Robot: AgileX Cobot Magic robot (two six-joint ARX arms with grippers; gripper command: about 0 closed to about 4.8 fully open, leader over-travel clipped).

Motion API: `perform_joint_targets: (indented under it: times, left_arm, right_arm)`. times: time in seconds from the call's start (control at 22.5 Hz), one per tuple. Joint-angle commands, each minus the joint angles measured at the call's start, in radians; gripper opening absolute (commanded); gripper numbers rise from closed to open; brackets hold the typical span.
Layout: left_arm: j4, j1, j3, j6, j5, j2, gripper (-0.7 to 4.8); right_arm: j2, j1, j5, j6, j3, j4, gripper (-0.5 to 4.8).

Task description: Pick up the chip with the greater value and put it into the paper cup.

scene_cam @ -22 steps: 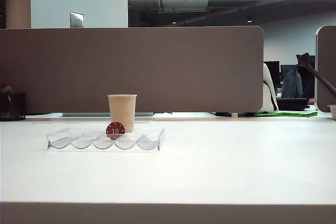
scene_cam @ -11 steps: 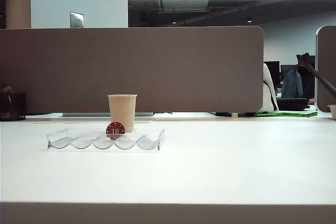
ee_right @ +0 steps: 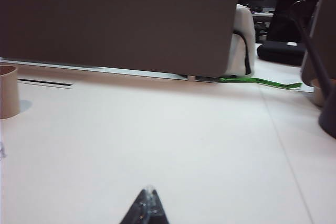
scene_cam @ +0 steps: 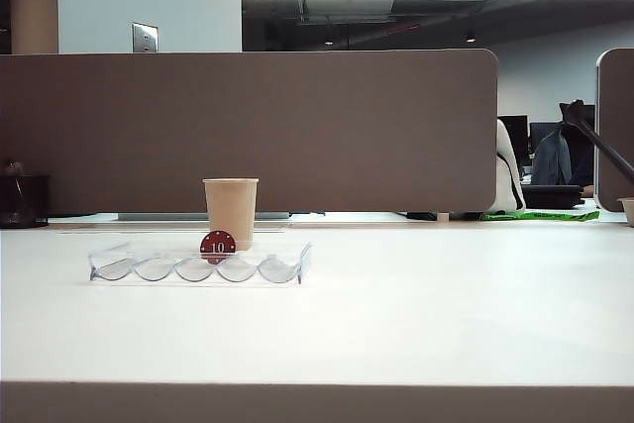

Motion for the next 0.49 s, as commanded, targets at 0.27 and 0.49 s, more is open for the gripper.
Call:
perform_joint_targets:
  times: [0.27,0.49]
  left_arm:
    - [0.013,-0.001,0.003,-0.003,-0.064,0.001,-0.05]
    - [0.013,-0.001,0.003,-0.003,-0.063,0.001,-0.05]
  right_arm:
    - [-0.001,-0.001,0.087,-0.002,-0.002,-0.027,-0.06]
    - [-0.001,-0.001,0.085,-0.002,-0.002,-0.033,-0.05]
